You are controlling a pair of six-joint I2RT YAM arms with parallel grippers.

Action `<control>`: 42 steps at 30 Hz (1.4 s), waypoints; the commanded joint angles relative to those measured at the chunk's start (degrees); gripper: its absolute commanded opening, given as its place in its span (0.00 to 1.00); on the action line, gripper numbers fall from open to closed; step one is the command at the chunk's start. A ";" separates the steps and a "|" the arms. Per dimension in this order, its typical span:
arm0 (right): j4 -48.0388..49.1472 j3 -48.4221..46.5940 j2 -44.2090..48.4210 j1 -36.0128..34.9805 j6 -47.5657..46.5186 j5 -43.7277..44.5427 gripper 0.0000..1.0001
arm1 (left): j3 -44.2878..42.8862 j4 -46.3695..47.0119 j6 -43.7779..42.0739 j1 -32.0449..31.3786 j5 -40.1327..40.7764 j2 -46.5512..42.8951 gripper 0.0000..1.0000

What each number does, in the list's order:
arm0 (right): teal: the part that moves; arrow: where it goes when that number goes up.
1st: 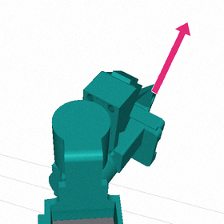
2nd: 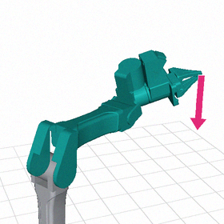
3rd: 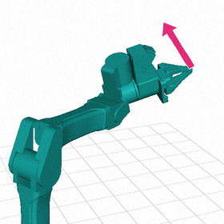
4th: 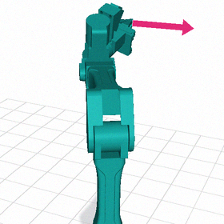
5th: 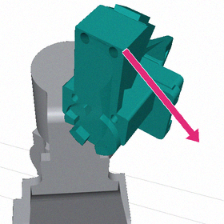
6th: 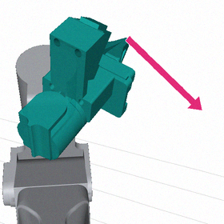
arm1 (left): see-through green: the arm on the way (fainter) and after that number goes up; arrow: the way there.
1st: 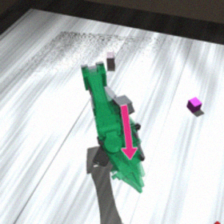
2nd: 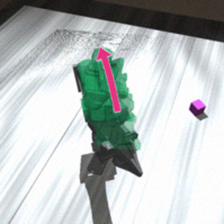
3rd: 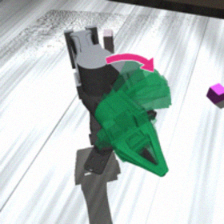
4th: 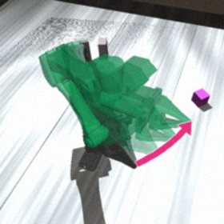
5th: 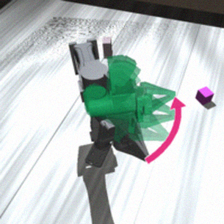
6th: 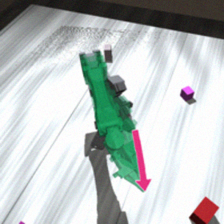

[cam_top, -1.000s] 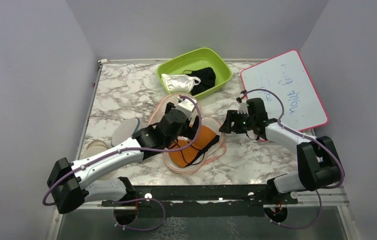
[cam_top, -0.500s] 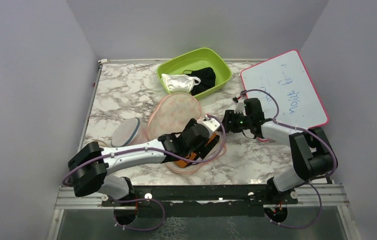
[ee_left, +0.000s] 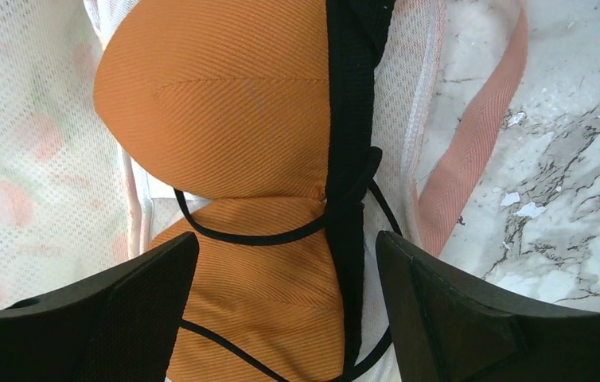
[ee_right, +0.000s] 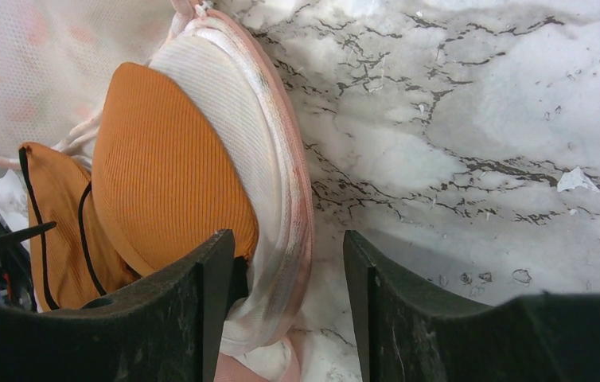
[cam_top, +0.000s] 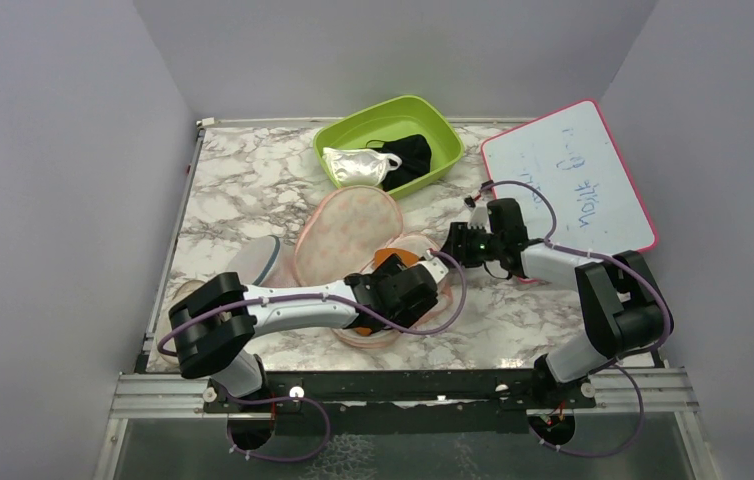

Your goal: Unzip the laundry bag and remove the bra

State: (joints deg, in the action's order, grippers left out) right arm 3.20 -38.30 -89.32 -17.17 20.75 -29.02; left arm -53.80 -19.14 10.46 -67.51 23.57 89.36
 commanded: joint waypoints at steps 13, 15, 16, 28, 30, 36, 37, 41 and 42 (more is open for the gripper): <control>3.65 1.17 -1.76 0.21 -0.31 -4.76 0.47 | 1.22 -2.40 12.28 0.08 -1.38 2.39 0.50; 4.02 1.04 -2.48 0.21 -0.20 -5.81 0.45 | 2.00 -0.69 12.43 0.26 -2.46 2.12 0.47; 4.35 1.19 -2.74 0.21 -0.03 -6.20 0.44 | 2.40 0.26 12.67 0.45 -3.53 2.01 0.44; 5.75 2.26 -2.90 0.21 0.65 -7.01 0.41 | 3.49 2.03 11.95 0.99 -4.53 -1.48 0.10; 6.12 2.50 -2.83 0.25 0.79 -6.83 0.40 | 3.24 1.95 10.87 1.05 -4.24 -2.57 0.04; 6.33 3.17 -1.53 0.21 0.95 -5.69 0.40 | 3.19 0.97 9.14 0.98 -0.14 -7.76 0.00; 6.33 3.14 -1.40 0.21 0.81 -5.51 0.41 | 3.38 1.21 8.99 1.02 0.45 -8.95 0.00; 5.92 2.93 -1.17 0.21 0.57 -5.22 0.45 | 3.51 1.94 8.25 0.99 1.65 -13.49 0.00; 5.79 2.89 -1.09 0.21 0.57 -5.16 0.47 | 3.36 2.11 8.12 1.03 2.01 -14.65 0.00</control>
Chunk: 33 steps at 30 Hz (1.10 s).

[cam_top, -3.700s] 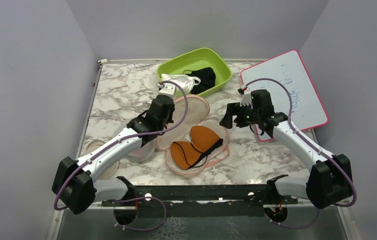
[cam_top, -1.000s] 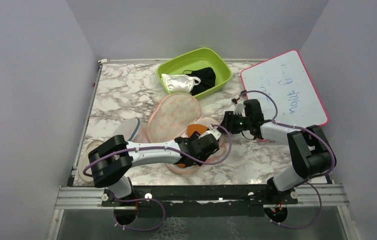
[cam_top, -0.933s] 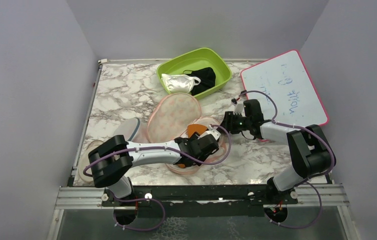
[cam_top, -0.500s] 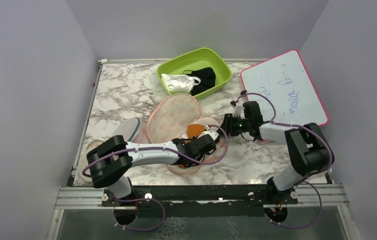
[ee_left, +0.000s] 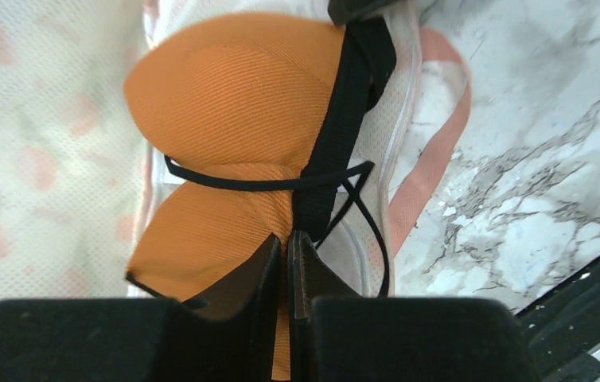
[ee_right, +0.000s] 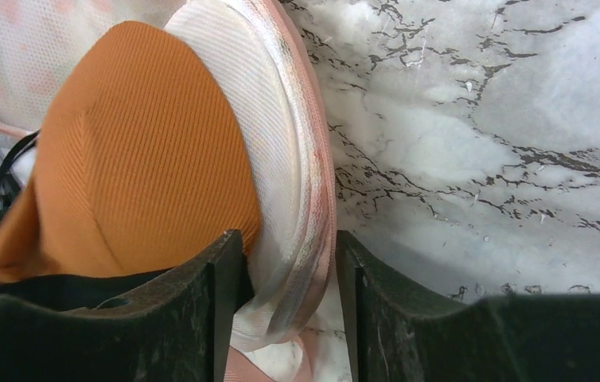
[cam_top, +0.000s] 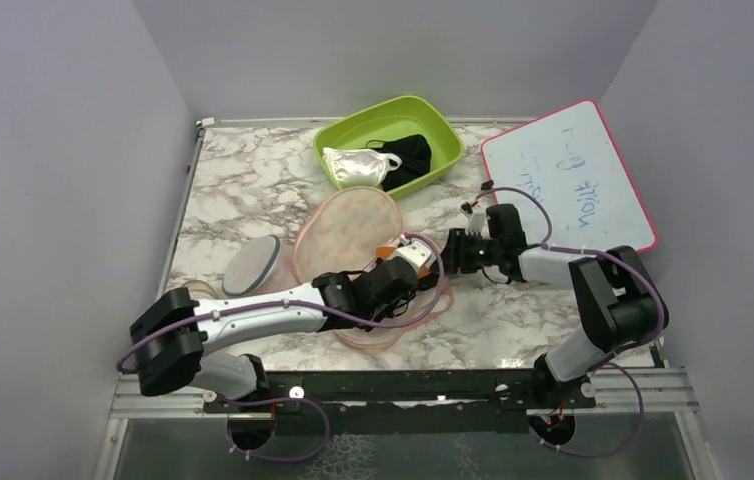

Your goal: Unzip the laundry bag and remove the bra

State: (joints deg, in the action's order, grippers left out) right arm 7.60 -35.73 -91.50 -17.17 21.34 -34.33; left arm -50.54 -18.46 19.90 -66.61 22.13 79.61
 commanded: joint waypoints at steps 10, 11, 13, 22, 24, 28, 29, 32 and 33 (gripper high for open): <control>-0.73 1.52 8.21 0.21 -0.05 5.23 0.81 | -2.73 5.06 -3.66 0.08 9.42 -14.46 0.00; -1.45 1.44 9.06 0.21 0.00 5.74 0.82 | -3.10 5.69 -4.12 0.17 10.14 -14.99 0.00; -2.92 1.04 11.10 0.21 -0.14 6.44 0.85 | -4.14 7.08 -5.09 0.46 11.27 -15.70 0.00; -10.05 -1.14 21.95 0.21 -1.21 8.46 0.95 | -13.36 17.01 -12.45 7.49 14.30 -12.46 0.00; -11.66 -1.75 24.06 0.21 -1.67 9.27 1.00 | -16.76 19.05 -14.12 10.23 14.33 -9.89 0.00; -14.37 -3.01 27.45 0.21 -2.33 10.33 1.00 | -25.24 20.49 -15.52 14.81 14.02 -3.23 0.00; -14.75 -3.24 28.04 0.21 -2.42 10.43 1.00 | -26.45 21.33 -16.14 15.52 13.62 -1.59 0.00; -15.75 -3.70 29.41 0.23 -2.45 10.83 1.00 | -33.48 23.07 -18.56 16.83 15.67 4.01 0.00; -15.93 -3.79 29.91 0.21 -2.46 10.90 1.00 | -34.57 24.20 -19.44 17.39 16.22 5.65 0.00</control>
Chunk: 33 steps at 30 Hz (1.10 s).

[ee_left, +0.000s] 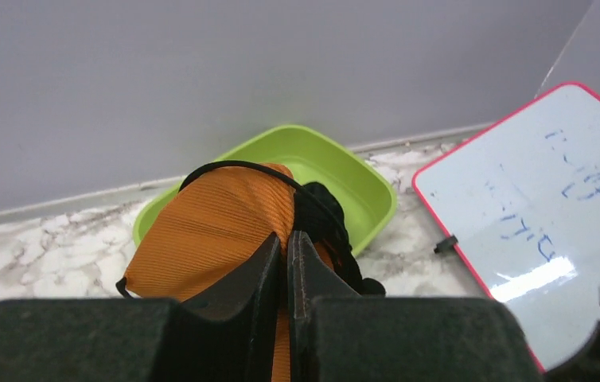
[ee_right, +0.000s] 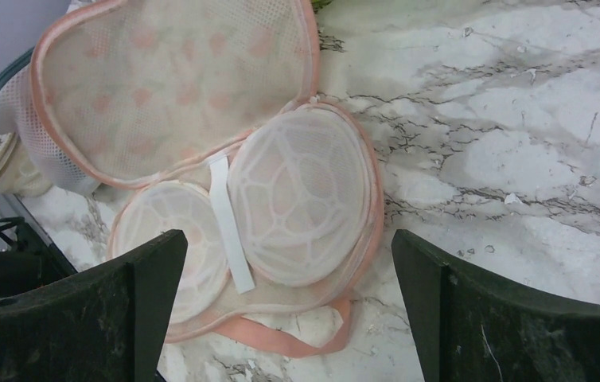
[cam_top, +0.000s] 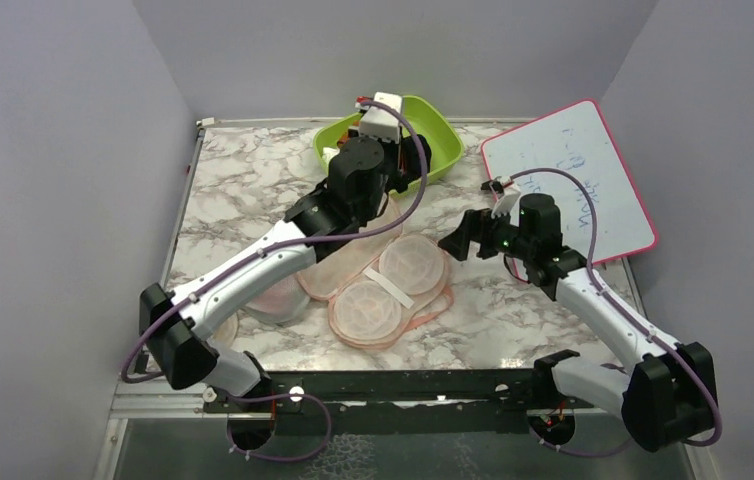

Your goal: Unzip the laundry bag and remove the bra

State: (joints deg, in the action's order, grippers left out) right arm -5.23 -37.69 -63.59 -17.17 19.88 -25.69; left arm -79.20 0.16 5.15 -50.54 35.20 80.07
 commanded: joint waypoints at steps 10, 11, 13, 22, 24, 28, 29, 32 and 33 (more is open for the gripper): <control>-4.55 -1.02 4.46 0.25 -0.81 2.10 1.00 | -19.85 14.71 -7.21 7.95 -4.31 23.12 0.00; -4.78 -0.95 4.70 0.26 -0.76 2.06 1.00 | -21.57 15.45 -7.16 8.67 -5.61 25.17 0.00; -5.23 -0.84 5.13 0.21 -0.76 2.21 1.00 | -24.94 16.40 -6.75 10.20 -7.89 29.21 0.00; -7.68 -0.79 6.89 0.21 -1.62 4.67 1.00 | -44.53 17.35 -3.44 14.68 -18.88 48.74 0.00; -7.78 -0.69 6.91 0.21 -1.28 4.43 1.00 | -45.66 19.48 -3.29 16.02 -20.53 52.19 0.00; -8.59 -1.22 7.07 0.22 -1.04 3.77 1.00 | -44.58 17.06 -2.96 19.40 -26.35 55.23 0.37; -8.52 -1.14 7.18 0.21 -1.02 3.69 1.00 | -43.36 15.45 -3.17 19.83 -25.33 54.82 0.48; -8.17 -1.15 7.18 0.21 -1.07 3.67 1.00 | -39.67 6.36 -3.42 21.22 -25.77 51.31 0.64; -7.93 -1.21 6.95 0.21 -1.14 3.60 1.00 | -38.42 3.42 -3.38 21.56 -26.64 49.33 0.74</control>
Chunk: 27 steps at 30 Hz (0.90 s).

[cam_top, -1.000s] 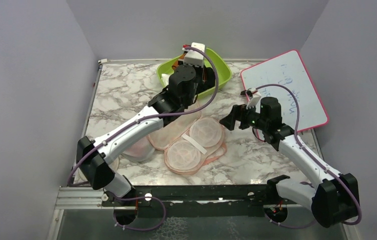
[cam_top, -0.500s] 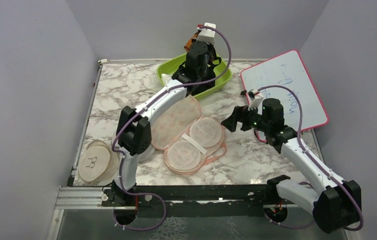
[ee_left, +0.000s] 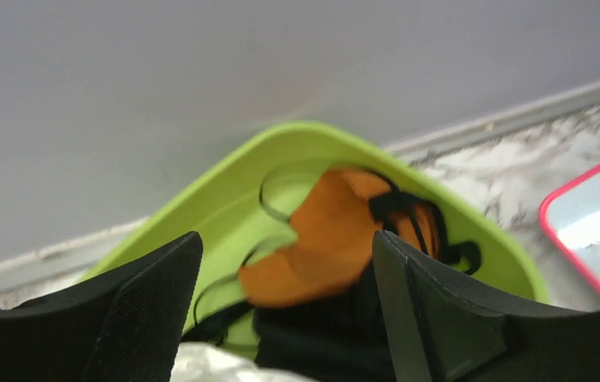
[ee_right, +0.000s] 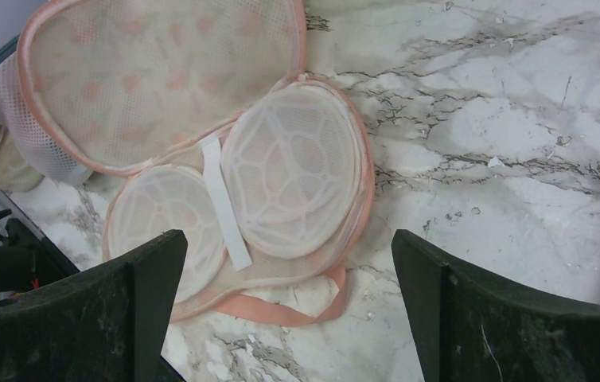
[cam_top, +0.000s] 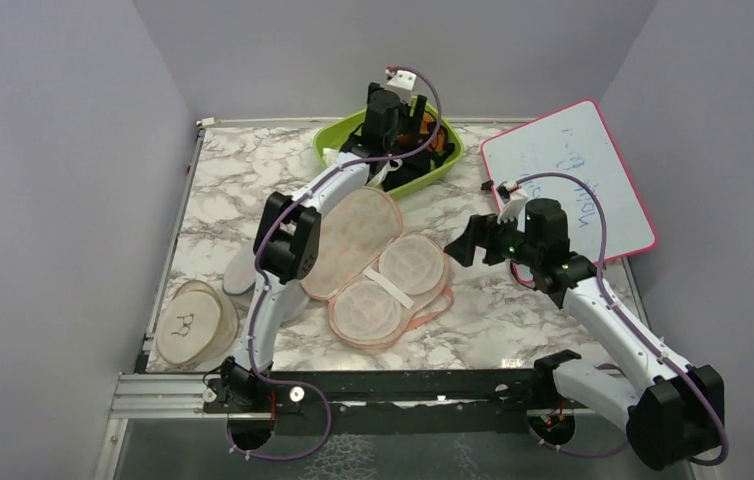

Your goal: Unzip the laundry bag and remove the bra

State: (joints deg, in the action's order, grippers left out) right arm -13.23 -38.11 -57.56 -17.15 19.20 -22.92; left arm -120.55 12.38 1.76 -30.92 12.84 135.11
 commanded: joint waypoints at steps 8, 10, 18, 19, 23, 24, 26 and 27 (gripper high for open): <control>1.67 -1.34 -4.02 0.18 -1.53 -1.20 1.00 | 30.12 -15.81 1.17 3.27 -11.42 -33.24 0.93; 2.09 -1.30 -5.36 0.18 -2.02 -2.72 1.00 | 36.46 -17.73 0.88 4.53 -11.75 -39.53 0.94; 3.56 -0.38 -6.78 0.18 -1.51 -6.40 1.00 | 50.83 -18.21 7.02 18.17 -23.84 -48.73 0.99; 3.57 -0.41 -6.80 0.18 -1.42 -6.70 1.00 | 50.45 -18.88 8.38 20.00 -26.18 -47.75 0.99; 2.42 -1.01 -6.20 0.18 -1.52 -7.18 1.00 | 51.19 -22.07 11.60 22.29 -29.03 -45.71 0.99; 2.13 -1.27 -6.10 0.18 -1.65 -7.09 1.00 | 52.63 -21.68 12.19 22.35 -29.42 -45.94 0.99; 1.13 -1.69 -5.99 0.18 -2.08 -6.99 1.00 | 55.04 -21.22 13.69 22.39 -29.21 -46.49 0.99; 0.97 -1.74 -5.96 0.18 -2.22 -7.01 1.00 | 55.75 -21.36 13.82 22.37 -29.36 -46.51 0.99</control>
State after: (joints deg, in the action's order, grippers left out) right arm -11.99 -38.11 -64.18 -17.15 18.11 -28.25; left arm -67.18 -7.99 11.75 -7.99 -11.55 90.21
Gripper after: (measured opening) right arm 0.999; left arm 0.987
